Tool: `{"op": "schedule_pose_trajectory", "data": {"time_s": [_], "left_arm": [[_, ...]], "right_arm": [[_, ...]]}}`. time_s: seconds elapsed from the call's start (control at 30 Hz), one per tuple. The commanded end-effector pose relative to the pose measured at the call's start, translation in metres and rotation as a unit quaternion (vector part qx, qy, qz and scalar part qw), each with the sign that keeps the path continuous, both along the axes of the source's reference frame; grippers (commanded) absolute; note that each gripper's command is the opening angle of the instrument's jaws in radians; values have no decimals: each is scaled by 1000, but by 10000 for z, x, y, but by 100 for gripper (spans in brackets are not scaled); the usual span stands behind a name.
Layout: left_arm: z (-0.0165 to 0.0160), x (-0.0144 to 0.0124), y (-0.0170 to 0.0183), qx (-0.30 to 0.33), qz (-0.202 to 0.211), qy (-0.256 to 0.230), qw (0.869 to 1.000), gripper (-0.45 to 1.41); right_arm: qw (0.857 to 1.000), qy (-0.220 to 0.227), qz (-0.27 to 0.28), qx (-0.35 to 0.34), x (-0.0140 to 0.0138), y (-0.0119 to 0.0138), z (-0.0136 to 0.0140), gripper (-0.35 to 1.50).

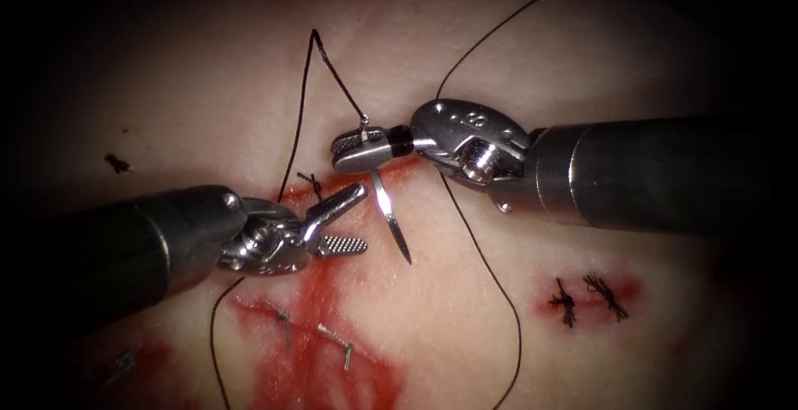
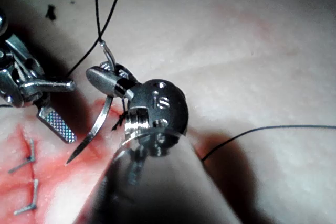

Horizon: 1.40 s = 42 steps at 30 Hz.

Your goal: Wound Closure

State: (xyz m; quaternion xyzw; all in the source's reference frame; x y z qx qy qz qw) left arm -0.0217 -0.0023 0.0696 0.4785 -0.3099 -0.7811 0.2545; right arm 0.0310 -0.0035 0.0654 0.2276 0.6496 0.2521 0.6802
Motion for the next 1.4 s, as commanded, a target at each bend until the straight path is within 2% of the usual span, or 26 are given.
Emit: {"op": "schedule_pose_trajectory", "data": {"time_s": [0.03,0.13,0.17,0.23,0.3,0.37,0.4,0.6,0.63,0.67,0.73,0.77,0.83,0.9,1.0,1.1,1.13,1.23,1.4], "left_arm": [[9,-5,1,11,0,1,1000,83],[23,-4,-1,42,2,13,999,62],[33,-4,-4,55,-1,19,998,54],[45,-4,-8,76,-6,23,997,44],[69,-8,-12,118,-16,45,992,54],[82,-10,-14,139,-36,48,988,56],[82,-10,-14,139,-36,48,988,56],[104,-13,-12,192,-101,59,974,64],[104,-13,-12,192,-101,59,974,64],[110,-18,-11,226,-133,64,963,66],[116,-24,-11,278,-169,69,943,61],[118,-26,-11,297,-178,70,936,61],[121,-31,-9,346,-172,70,920,49],[122,-34,-9,373,-164,56,912,49],[125,-34,-9,403,-174,46,897,59],[129,-30,-8,422,-183,41,887,61],[132,-28,-7,438,-191,36,877,62],[139,-26,-5,469,-201,26,859,62],[150,-24,-7,490,-215,20,845,59]], "right_arm": [[999,5,-2,-34,3,0,12,-35],[993,6,-1,-117,0,4,21,-35],[991,18,-5,-134,-1,7,27,-35],[990,22,-9,-137,-4,13,35,-35],[982,18,-2,-189,-8,20,48,-35],[968,28,17,-250,-8,24,59,-35],[968,28,17,-250,-8,24,59,-35],[935,67,6,-347,3,17,86,-35],[935,67,6,-347,3,17,86,-35],[921,84,1,-379,9,17,89,-35],[911,93,2,-402,14,18,90,-35],[909,94,3,-406,16,18,90,-35],[904,101,4,-416,21,18,90,-35],[901,104,5,-421,24,19,90,-35],[895,107,12,-434,29,20,91,-35],[889,107,15,-445,30,21,92,-35],[886,107,19,-450,29,21,92,-35],[884,109,25,-454,31,20,96,-35],[879,118,41,-461,35,14,103,-35]]}}
